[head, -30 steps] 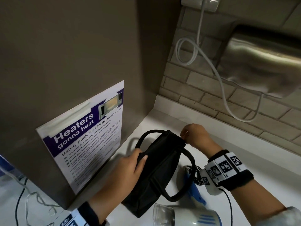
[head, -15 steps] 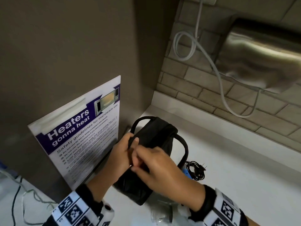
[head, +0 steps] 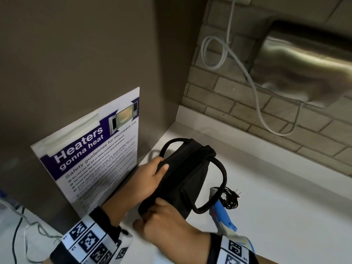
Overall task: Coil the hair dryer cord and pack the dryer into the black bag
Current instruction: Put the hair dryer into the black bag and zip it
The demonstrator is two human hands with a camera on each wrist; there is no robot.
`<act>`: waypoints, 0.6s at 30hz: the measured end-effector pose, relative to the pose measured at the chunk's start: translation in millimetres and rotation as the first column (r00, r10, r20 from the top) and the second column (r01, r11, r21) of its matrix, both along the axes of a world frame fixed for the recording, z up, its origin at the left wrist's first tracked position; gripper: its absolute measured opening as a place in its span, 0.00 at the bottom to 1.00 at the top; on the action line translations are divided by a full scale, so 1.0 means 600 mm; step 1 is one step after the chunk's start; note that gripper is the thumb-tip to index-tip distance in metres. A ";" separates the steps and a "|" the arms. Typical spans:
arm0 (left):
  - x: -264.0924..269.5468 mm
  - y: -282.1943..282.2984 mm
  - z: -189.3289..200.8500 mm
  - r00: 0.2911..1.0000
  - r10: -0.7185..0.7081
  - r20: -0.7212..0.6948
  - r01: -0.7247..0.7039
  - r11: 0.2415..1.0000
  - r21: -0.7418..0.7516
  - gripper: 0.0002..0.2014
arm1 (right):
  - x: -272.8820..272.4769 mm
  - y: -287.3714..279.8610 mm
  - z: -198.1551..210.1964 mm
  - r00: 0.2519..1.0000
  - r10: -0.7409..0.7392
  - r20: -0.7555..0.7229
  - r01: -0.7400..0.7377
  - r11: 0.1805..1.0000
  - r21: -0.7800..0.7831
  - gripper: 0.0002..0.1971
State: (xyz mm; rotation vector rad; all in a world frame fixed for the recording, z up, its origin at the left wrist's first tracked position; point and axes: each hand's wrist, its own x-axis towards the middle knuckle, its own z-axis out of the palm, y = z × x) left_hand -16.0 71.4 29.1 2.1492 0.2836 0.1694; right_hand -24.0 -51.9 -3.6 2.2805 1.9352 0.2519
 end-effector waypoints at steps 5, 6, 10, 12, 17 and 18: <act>-0.002 0.019 -0.007 0.996 -0.091 -0.017 0.092 0.989 0.111 0.10 | 0.027 -0.046 0.090 0.987 0.000 -0.159 0.030 0.982 0.186 0.10; -0.004 0.022 -0.008 0.993 -0.113 -0.024 0.115 0.985 0.127 0.10 | 0.039 -0.061 0.109 0.981 -0.028 -0.192 0.060 0.985 0.163 0.17; 0.009 0.013 -0.003 0.996 -0.088 -0.010 0.087 0.947 0.309 0.16 | 0.090 -0.102 0.129 0.949 -0.262 -0.173 0.244 0.962 -0.122 0.35; 0.021 -0.005 0.003 0.998 -0.062 0.008 0.054 0.919 0.390 0.19 | 0.098 -0.105 0.119 0.945 -0.275 -0.177 0.252 0.957 -0.144 0.24; 0.038 -0.004 0.006 0.995 -0.007 0.097 -0.030 0.928 0.371 0.15 | 0.103 -0.121 0.127 0.965 -0.204 -0.162 0.202 0.979 -0.028 0.22; 0.038 0.008 0.005 0.993 0.030 0.111 -0.069 0.929 0.363 0.15 | 0.104 -0.129 0.131 0.960 -0.226 -0.163 0.221 0.974 -0.048 0.23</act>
